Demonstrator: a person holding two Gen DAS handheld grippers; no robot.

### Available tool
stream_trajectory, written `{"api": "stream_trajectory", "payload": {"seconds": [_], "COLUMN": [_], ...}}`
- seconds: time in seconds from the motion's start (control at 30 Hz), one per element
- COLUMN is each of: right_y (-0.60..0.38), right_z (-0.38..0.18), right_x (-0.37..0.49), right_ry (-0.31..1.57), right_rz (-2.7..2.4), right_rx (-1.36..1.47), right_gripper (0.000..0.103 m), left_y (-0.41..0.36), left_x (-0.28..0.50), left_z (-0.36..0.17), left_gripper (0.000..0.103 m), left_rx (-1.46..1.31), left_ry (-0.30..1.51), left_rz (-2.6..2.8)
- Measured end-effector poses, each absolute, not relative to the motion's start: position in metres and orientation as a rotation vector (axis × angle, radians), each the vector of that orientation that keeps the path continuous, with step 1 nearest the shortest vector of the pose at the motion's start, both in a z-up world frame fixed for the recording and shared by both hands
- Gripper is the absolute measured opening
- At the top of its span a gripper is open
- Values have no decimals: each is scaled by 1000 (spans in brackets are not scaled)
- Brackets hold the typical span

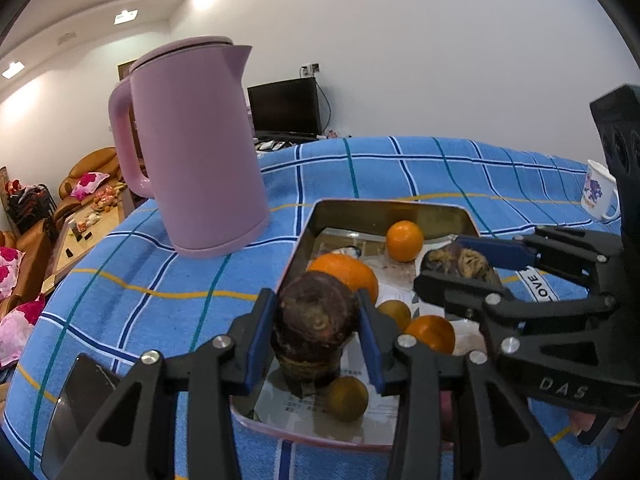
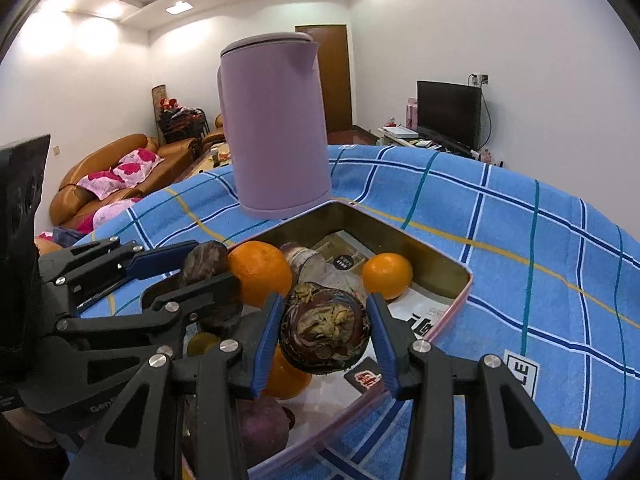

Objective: Organize fruits
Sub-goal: 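Open both tools to release the roots into the tin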

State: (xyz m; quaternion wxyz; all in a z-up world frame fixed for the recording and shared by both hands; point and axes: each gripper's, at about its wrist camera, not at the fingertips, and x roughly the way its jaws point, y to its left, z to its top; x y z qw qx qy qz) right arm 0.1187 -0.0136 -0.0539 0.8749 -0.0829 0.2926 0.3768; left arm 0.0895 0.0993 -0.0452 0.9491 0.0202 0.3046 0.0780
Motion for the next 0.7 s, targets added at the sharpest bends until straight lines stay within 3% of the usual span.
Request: {"api": "stream_trajectory", "payload": {"seconds": [0.2,0.7], "right_y": [-25,-56], "right_z": [-54,-47], "right_x": [120,116], "right_ry": [616,540], "right_rz": [775,651], "right_rx": [-127,-57], "right_gripper": [62,64], "left_y": [104,96], "left_x": [83,64], "left_z": [-41,-31], "left_gripper": [64,76], "left_rx": [12,26], "left_ry": [586,486], "left_rz": [171,199]}}
